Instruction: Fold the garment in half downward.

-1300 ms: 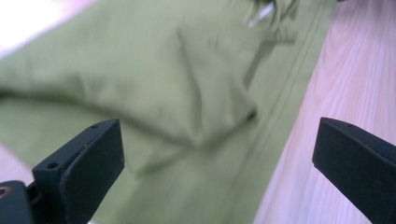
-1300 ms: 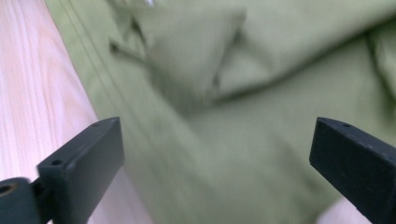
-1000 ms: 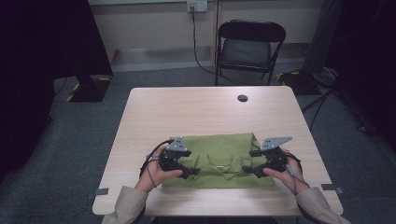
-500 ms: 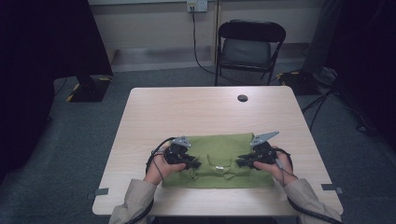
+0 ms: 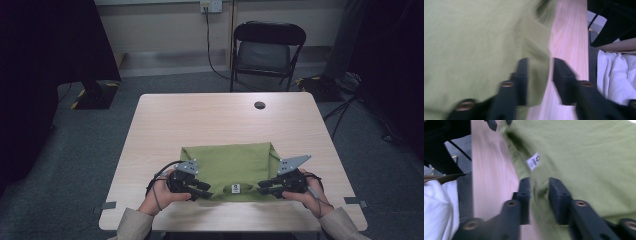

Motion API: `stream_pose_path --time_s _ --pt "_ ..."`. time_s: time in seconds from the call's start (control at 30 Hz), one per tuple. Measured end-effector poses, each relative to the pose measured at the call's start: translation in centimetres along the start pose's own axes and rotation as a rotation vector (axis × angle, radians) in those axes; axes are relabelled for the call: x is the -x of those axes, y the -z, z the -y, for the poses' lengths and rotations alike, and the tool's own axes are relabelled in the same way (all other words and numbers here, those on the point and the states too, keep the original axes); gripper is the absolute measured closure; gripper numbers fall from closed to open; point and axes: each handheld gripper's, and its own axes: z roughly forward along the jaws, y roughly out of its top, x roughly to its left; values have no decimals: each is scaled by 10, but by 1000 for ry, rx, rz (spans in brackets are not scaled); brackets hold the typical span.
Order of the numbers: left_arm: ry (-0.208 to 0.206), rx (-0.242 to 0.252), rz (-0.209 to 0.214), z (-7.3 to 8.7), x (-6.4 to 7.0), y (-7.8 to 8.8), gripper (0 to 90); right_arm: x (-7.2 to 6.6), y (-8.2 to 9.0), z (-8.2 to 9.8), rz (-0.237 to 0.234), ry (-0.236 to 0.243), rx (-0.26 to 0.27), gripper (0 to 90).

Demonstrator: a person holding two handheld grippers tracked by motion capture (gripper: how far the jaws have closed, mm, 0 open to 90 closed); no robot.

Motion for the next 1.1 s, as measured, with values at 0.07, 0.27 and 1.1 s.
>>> stream_pose_path --time_s 0.07,0.27,1.1 --pt "22 11 -10 5 2 7 567 -4 5 4 -1 -12 31 574" --pt "47 8 -239 21 -10 10 126 8 8 15 175 -63 15 126" --pt "-60 1 -327 64 -17 4 15 22 -2 52 324 -8 -72 0"
